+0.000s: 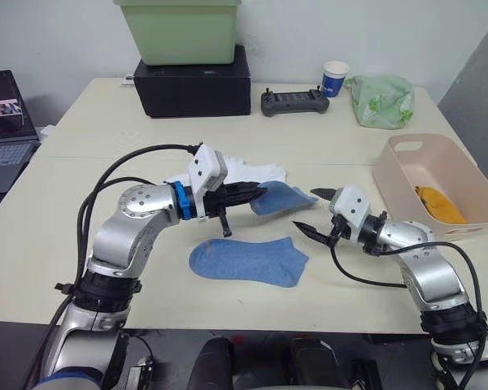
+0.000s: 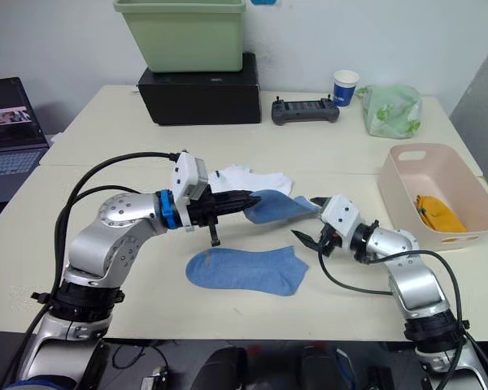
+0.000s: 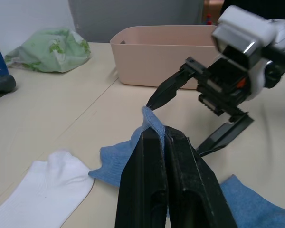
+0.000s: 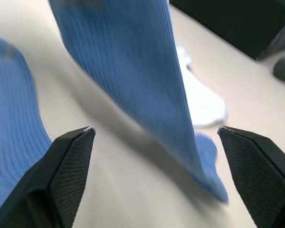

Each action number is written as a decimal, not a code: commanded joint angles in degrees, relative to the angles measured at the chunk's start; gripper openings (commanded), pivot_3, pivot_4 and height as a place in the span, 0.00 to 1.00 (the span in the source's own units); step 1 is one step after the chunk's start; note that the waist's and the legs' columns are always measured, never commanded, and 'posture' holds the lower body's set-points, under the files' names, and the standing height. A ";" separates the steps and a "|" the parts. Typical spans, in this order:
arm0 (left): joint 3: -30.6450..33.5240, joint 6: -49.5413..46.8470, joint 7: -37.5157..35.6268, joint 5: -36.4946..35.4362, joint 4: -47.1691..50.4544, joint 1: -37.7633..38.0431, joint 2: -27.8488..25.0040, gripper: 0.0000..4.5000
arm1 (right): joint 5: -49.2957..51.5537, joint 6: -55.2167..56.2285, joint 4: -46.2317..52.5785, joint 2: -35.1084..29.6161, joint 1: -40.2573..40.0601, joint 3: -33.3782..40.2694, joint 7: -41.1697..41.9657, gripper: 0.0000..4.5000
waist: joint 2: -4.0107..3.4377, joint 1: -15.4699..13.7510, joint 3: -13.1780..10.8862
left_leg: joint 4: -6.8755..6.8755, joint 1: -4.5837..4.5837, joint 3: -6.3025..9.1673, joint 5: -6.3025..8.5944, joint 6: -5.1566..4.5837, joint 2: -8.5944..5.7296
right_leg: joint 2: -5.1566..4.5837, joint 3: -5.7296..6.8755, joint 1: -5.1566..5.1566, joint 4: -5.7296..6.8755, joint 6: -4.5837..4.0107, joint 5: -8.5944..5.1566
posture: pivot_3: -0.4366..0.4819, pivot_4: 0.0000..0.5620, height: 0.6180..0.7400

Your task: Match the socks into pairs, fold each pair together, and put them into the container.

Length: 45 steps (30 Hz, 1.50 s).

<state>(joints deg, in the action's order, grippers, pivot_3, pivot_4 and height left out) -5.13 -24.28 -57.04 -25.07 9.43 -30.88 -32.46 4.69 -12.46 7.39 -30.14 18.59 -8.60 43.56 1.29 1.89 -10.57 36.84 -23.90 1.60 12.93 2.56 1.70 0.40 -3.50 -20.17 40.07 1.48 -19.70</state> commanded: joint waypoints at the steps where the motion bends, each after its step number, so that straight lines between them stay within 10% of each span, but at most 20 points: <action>1: 0.10 8.58 -5.46 4.13 3.08 2.37 -5.56 0.00 | -3.04 5.36 -5.14 0.31 2.13 -3.06 1.20 0.99 | -0.01 0.30 -0.01 | -0.02 0.00 -0.05 0.00 0.00 0.01 | 0.00 -0.06 -0.03 0.00 0.00 0.00 | 0.48 0.27 1.00; 20: -0.91 28.69 -10.91 12.55 13.40 23.76 -14.84 0.00 | 9.73 -15.09 -12.35 -0.85 16.62 -1.08 13.95 0.99 | -0.11 0.23 -0.07 | -0.06 0.02 -0.07 0.01 -0.03 0.07 | -0.04 -0.07 -0.04 -0.02 -0.02 0.01 | 0.48 0.27 1.00; 26: 0.32 27.44 -5.85 14.36 15.49 30.34 -13.65 0.36 | 6.44 -15.44 -18.45 6.99 22.10 -5.18 12.72 1.00 | -0.14 0.96 -0.09 | -0.09 0.02 -0.01 0.02 -0.04 0.14 | 0.00 -0.04 -0.12 0.08 -0.04 0.02 | 0.48 0.27 1.00; 33: 12.57 -1.23 9.41 -7.53 24.32 41.03 -7.37 0.86 | 3.13 -10.97 -30.44 10.75 28.40 -6.36 11.65 1.00 | -0.14 0.55 -0.11 | -0.02 0.00 -0.08 0.02 -0.05 0.00 | -0.24 -0.02 -0.08 0.06 -0.03 0.02 | 0.48 0.27 1.00; 45: 17.69 -25.52 27.42 -33.76 28.30 48.93 -3.13 0.86 | -0.94 -6.61 -47.58 14.80 37.02 -6.81 13.98 1.00 | -0.17 1.05 -0.12 | -0.04 0.04 0.21 0.02 -0.04 -0.04 | -0.24 0.24 -0.01 0.17 -0.04 0.02 | 0.48 0.27 1.00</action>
<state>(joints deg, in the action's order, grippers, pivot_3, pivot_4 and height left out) 12.26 -48.22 -30.52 -56.59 37.16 17.30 -35.66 3.85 -20.29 -40.53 -14.89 54.49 -15.92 56.53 1.13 2.94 -10.69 36.80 -23.86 1.77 12.96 2.52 1.66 0.16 -3.31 -20.19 40.23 1.44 -19.69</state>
